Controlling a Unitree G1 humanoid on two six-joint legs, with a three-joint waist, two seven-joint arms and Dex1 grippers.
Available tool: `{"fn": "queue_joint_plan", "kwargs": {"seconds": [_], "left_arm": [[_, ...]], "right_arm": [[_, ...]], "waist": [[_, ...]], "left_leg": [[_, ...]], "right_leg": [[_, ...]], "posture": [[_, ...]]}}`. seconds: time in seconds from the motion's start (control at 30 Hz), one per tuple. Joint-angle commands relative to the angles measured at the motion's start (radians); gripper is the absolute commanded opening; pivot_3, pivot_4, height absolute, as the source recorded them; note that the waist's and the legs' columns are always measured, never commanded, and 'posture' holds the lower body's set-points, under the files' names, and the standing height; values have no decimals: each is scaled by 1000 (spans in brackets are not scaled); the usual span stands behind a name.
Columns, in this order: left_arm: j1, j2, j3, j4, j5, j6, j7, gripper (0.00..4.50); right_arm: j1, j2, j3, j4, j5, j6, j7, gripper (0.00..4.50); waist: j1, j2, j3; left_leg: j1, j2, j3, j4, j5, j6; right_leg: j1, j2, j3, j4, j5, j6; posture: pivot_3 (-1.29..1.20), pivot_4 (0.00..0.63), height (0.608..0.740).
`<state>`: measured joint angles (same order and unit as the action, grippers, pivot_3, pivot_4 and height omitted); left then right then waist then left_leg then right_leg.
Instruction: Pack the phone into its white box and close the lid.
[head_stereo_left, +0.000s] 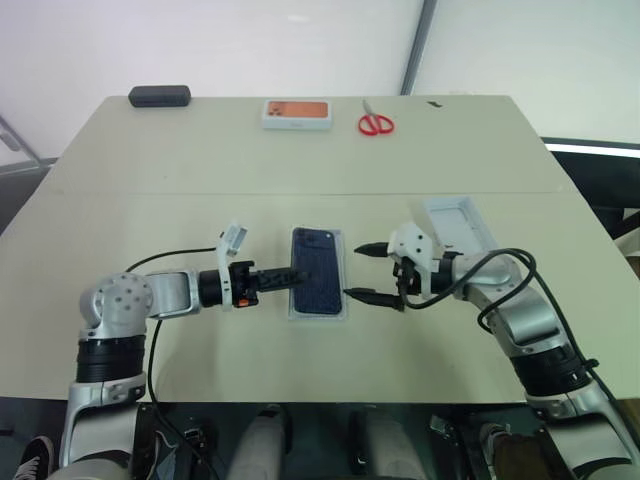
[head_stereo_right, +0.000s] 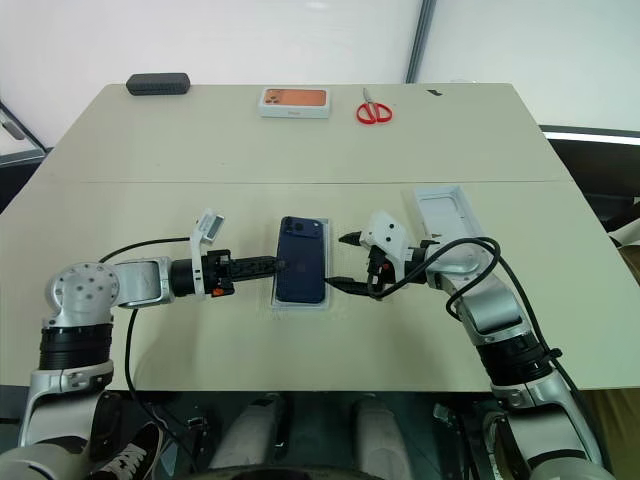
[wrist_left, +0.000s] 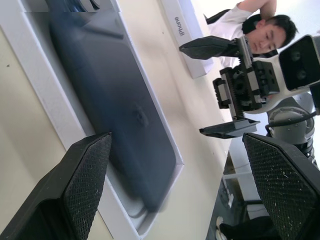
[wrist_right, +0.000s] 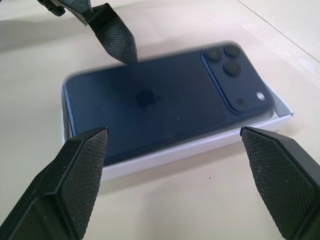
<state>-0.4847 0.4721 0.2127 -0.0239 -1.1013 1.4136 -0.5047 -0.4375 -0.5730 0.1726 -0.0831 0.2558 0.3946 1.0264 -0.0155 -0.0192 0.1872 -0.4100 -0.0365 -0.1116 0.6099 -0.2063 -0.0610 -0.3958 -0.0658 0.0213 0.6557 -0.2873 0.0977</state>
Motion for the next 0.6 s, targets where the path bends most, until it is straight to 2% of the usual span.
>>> {"fn": "queue_joint_plan", "kwargs": {"seconds": [0.03, 0.3, 0.33, 0.4, 0.47, 0.5, 0.6], "left_arm": [[-15, 38, 21, -4, 9, -13, -30, 4401], [-17, 81, 23, -1, 29, -39, -61, 4401], [-21, 83, 33, 15, 38, -52, -59, 4172], [-30, 86, 36, 50, 103, -122, -34, 3540], [-33, 95, -2, 70, 220, -245, -5, 2561], [-34, 105, -41, 76, 307, -338, 8, 2033], [-35, 82, -37, 56, 313, -377, -21, 475]], "right_arm": [[-14, 2, -10, -15, 3, -21, -4, 4444], [-18, 7, -10, -5, 3, -26, -5, 4444], [-20, 6, -11, -2, -2, -29, -9, 4444], [-27, 10, -16, 14, -15, -38, -28, 3899], [-31, 8, -13, 27, -31, -61, -35, 3088], [-36, 11, -9, 38, -43, -72, -46, 2545], [-39, 16, 7, 59, -70, -97, -57, 961]], "waist": [[0, 0, 0], [1, 0, 0], [1, 0, 0], [1, 0, 0], [1, 0, 0], [1, 0, 0], [3, 0, 0]], "left_leg": [[0, 0, 0, 0, 0, 0], [0, 0, 0, 0, 0, 0], [0, 0, 0, 0, 0, 0], [0, 0, 0, 0, 0, 0], [0, 0, 0, 0, 0, 0], [0, 0, 0, 0, 0, 0], [0, 0, 1, -1, 0, 0]], "right_leg": [[0, 0, 0, 0, 0, 0], [0, 0, 0, 0, 0, 0], [0, 0, 0, 0, 0, 0], [0, 0, 0, 0, 0, 0], [0, 0, 0, 0, 0, 0], [0, 0, 0, 0, 0, 0], [0, 0, 0, 0, 0, 0]], "posture": [[0, 150, 740], [0, 150, 740], [0, 150, 740], [0, 150, 740], [0, 150, 740], [0, 150, 740], [0, 150, 740]]}}
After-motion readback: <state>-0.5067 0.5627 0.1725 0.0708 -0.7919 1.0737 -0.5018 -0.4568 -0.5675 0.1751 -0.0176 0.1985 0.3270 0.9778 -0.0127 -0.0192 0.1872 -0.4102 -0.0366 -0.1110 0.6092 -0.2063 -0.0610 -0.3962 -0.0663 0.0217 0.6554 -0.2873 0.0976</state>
